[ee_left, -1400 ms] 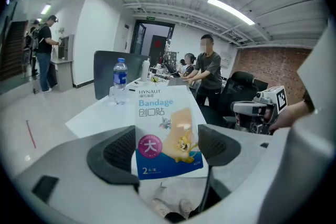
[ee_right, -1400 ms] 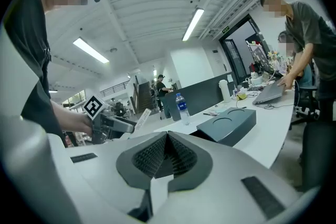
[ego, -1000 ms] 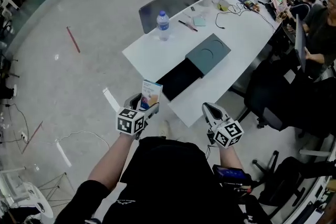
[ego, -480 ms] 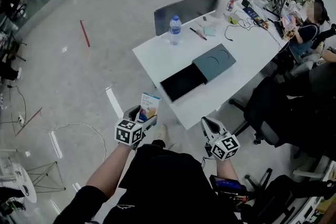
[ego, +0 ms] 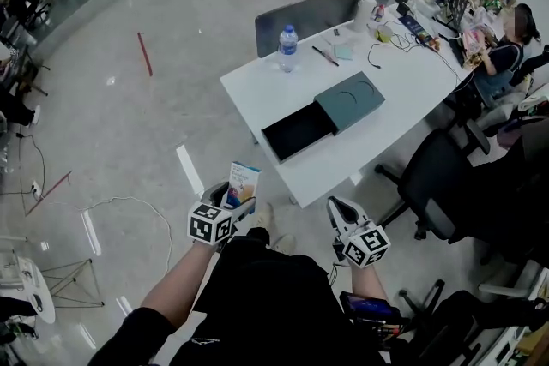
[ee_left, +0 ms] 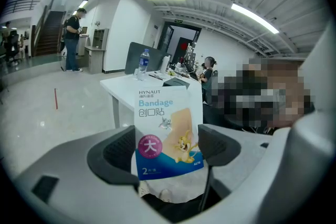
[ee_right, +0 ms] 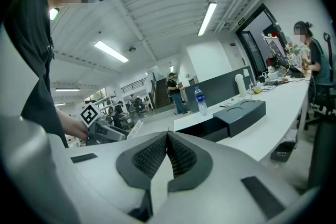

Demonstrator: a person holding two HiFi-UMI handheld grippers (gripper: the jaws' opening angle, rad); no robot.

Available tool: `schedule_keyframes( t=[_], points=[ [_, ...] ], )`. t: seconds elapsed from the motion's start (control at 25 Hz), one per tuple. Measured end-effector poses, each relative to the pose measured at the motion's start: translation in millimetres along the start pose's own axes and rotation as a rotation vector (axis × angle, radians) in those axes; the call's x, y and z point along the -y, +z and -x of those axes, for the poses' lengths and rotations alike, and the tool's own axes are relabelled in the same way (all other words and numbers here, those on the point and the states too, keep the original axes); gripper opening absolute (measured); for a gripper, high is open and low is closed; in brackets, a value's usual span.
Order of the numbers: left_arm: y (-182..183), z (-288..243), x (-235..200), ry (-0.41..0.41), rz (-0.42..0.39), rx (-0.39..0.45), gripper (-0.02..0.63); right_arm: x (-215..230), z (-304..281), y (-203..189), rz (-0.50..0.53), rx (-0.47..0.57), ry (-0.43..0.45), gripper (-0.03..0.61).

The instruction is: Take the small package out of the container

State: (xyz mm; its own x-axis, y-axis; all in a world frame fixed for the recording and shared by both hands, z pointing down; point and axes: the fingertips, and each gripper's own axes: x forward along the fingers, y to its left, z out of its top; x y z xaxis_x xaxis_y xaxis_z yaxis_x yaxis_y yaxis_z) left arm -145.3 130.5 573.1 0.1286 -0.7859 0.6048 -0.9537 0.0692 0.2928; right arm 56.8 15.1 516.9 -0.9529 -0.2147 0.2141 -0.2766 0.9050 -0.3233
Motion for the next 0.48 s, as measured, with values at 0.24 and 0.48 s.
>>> schedule_keyframes(
  t=[0.24, 0.48],
  points=[
    [-0.7, 0.0, 11.0, 0.002, -0.016, 0.002, 0.376, 0.8, 10.9, -0.8, -0.001, 0.018, 0.002, 0.025],
    [-4.7, 1.5, 24.4, -0.002, -0.035, 0.012, 0.376, -1.1, 24.8, -6.0, 0.001, 0.034, -0.004, 0.025]
  ],
)
